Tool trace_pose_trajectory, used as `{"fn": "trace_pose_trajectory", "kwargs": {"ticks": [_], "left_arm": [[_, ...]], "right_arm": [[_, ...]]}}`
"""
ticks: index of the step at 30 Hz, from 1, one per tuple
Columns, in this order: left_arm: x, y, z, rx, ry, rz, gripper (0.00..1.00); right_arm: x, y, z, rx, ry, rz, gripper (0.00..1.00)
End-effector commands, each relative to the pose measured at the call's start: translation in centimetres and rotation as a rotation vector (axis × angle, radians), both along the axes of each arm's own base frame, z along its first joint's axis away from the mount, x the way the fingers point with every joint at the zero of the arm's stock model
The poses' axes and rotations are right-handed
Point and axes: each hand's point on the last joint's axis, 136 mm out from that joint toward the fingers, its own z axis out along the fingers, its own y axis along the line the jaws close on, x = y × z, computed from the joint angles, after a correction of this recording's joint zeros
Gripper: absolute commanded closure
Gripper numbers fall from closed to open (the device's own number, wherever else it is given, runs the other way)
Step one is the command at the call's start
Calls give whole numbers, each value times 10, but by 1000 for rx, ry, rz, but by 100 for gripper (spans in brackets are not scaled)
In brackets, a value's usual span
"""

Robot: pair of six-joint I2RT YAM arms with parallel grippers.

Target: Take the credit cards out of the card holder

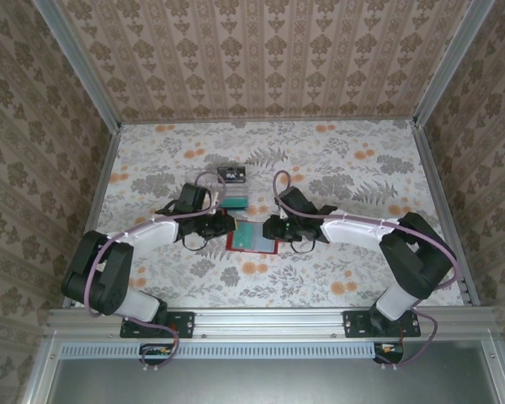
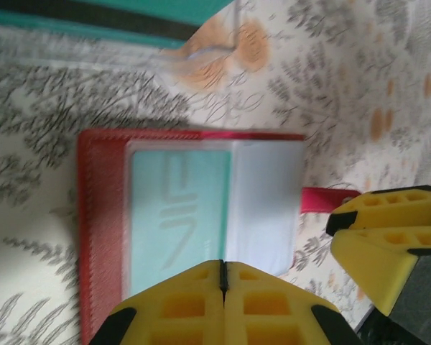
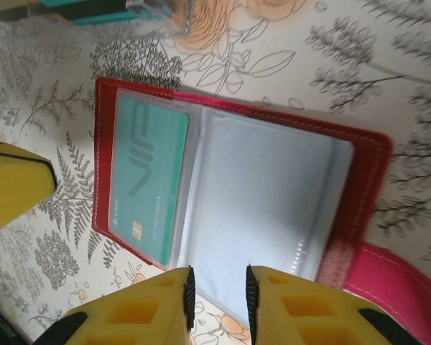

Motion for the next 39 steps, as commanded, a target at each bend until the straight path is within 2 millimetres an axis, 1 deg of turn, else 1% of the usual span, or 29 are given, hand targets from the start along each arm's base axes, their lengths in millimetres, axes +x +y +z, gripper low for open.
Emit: {"fn": "trace_pose_trajectory", "kwargs": {"ticks": [1,4,11,14,23,34,38,39], "left_arm": [[-8,14,-21,58,46,-14,100],[-8,10,-28,41,66,-19,100],[-6,5,-30,18,74,-26,100],[-7,4,-33,21,83,-29,100],[-15,7,-51,54,134,-21,100],[-16,7,-52,58,141,-14,100],[-16,7,-52,60,145,-12,100],[-15,8,-52,62,144,-10,100]], "right_arm": [[4,25,9,98,20,17,72],[4,33,5,104,40,28,73],[6,42,-5,123,76,27,74],[7,46,-10,129,89,27,75],[9,53,-23,137,126,21,77],[11,58,-27,155,142,24,78],[11,58,-28,157,146,20,81],[11,57,-28,156,145,17,84]]}}
